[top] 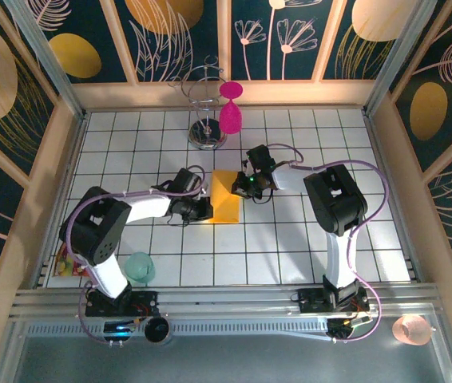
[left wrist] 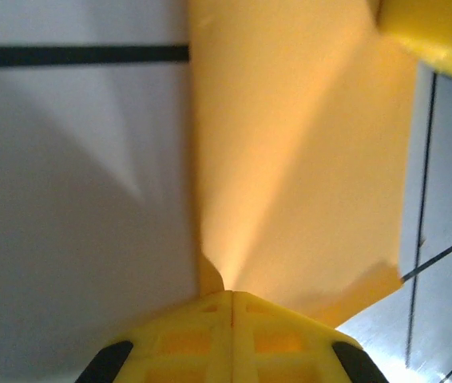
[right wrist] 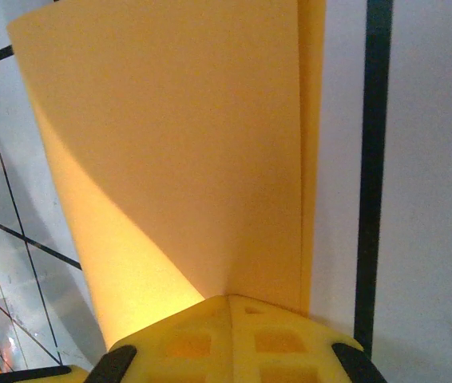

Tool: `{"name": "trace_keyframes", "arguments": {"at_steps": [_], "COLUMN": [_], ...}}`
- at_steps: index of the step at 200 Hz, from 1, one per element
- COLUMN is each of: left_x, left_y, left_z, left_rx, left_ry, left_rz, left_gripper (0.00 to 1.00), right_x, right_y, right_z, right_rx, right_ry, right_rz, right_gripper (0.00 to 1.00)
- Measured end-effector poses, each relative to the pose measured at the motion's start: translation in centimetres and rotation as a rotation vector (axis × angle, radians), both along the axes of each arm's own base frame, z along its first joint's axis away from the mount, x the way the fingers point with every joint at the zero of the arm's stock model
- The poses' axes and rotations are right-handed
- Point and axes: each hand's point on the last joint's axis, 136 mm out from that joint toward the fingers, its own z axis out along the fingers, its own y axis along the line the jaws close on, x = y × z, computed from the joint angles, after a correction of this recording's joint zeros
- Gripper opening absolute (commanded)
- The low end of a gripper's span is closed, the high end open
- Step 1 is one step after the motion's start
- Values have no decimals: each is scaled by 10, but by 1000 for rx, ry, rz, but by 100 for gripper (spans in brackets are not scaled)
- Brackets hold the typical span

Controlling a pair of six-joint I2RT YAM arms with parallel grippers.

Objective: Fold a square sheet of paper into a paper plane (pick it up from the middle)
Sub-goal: First fold the square sheet of paper in half at the center of the table.

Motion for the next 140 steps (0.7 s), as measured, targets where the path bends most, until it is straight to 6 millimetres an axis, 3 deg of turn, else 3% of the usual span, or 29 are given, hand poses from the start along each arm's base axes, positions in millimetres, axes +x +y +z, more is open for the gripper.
{"name": "trace_keyframes", "arguments": {"at_steps": [47, 90, 116, 140], "left_x": [-16, 12, 23, 18], "left_y": [20, -11, -31, -30], "left_z": [11, 39, 27, 7], "left_rx": [87, -27, -32, -5], "left_ry": [22, -49, -46, -4], "left_rz": [-1, 22, -2, -9], "left_gripper": [6, 6, 6, 6], "right_x": [0, 0, 0, 0], "right_y": [0, 0, 0, 0], "right_z": [0, 0, 0, 0], "right_rx": [0, 4, 4, 5], "right_ry": [0, -5, -5, -6], "right_rz": [0, 0, 0, 0], "right_gripper": [0, 0, 0, 0]}}
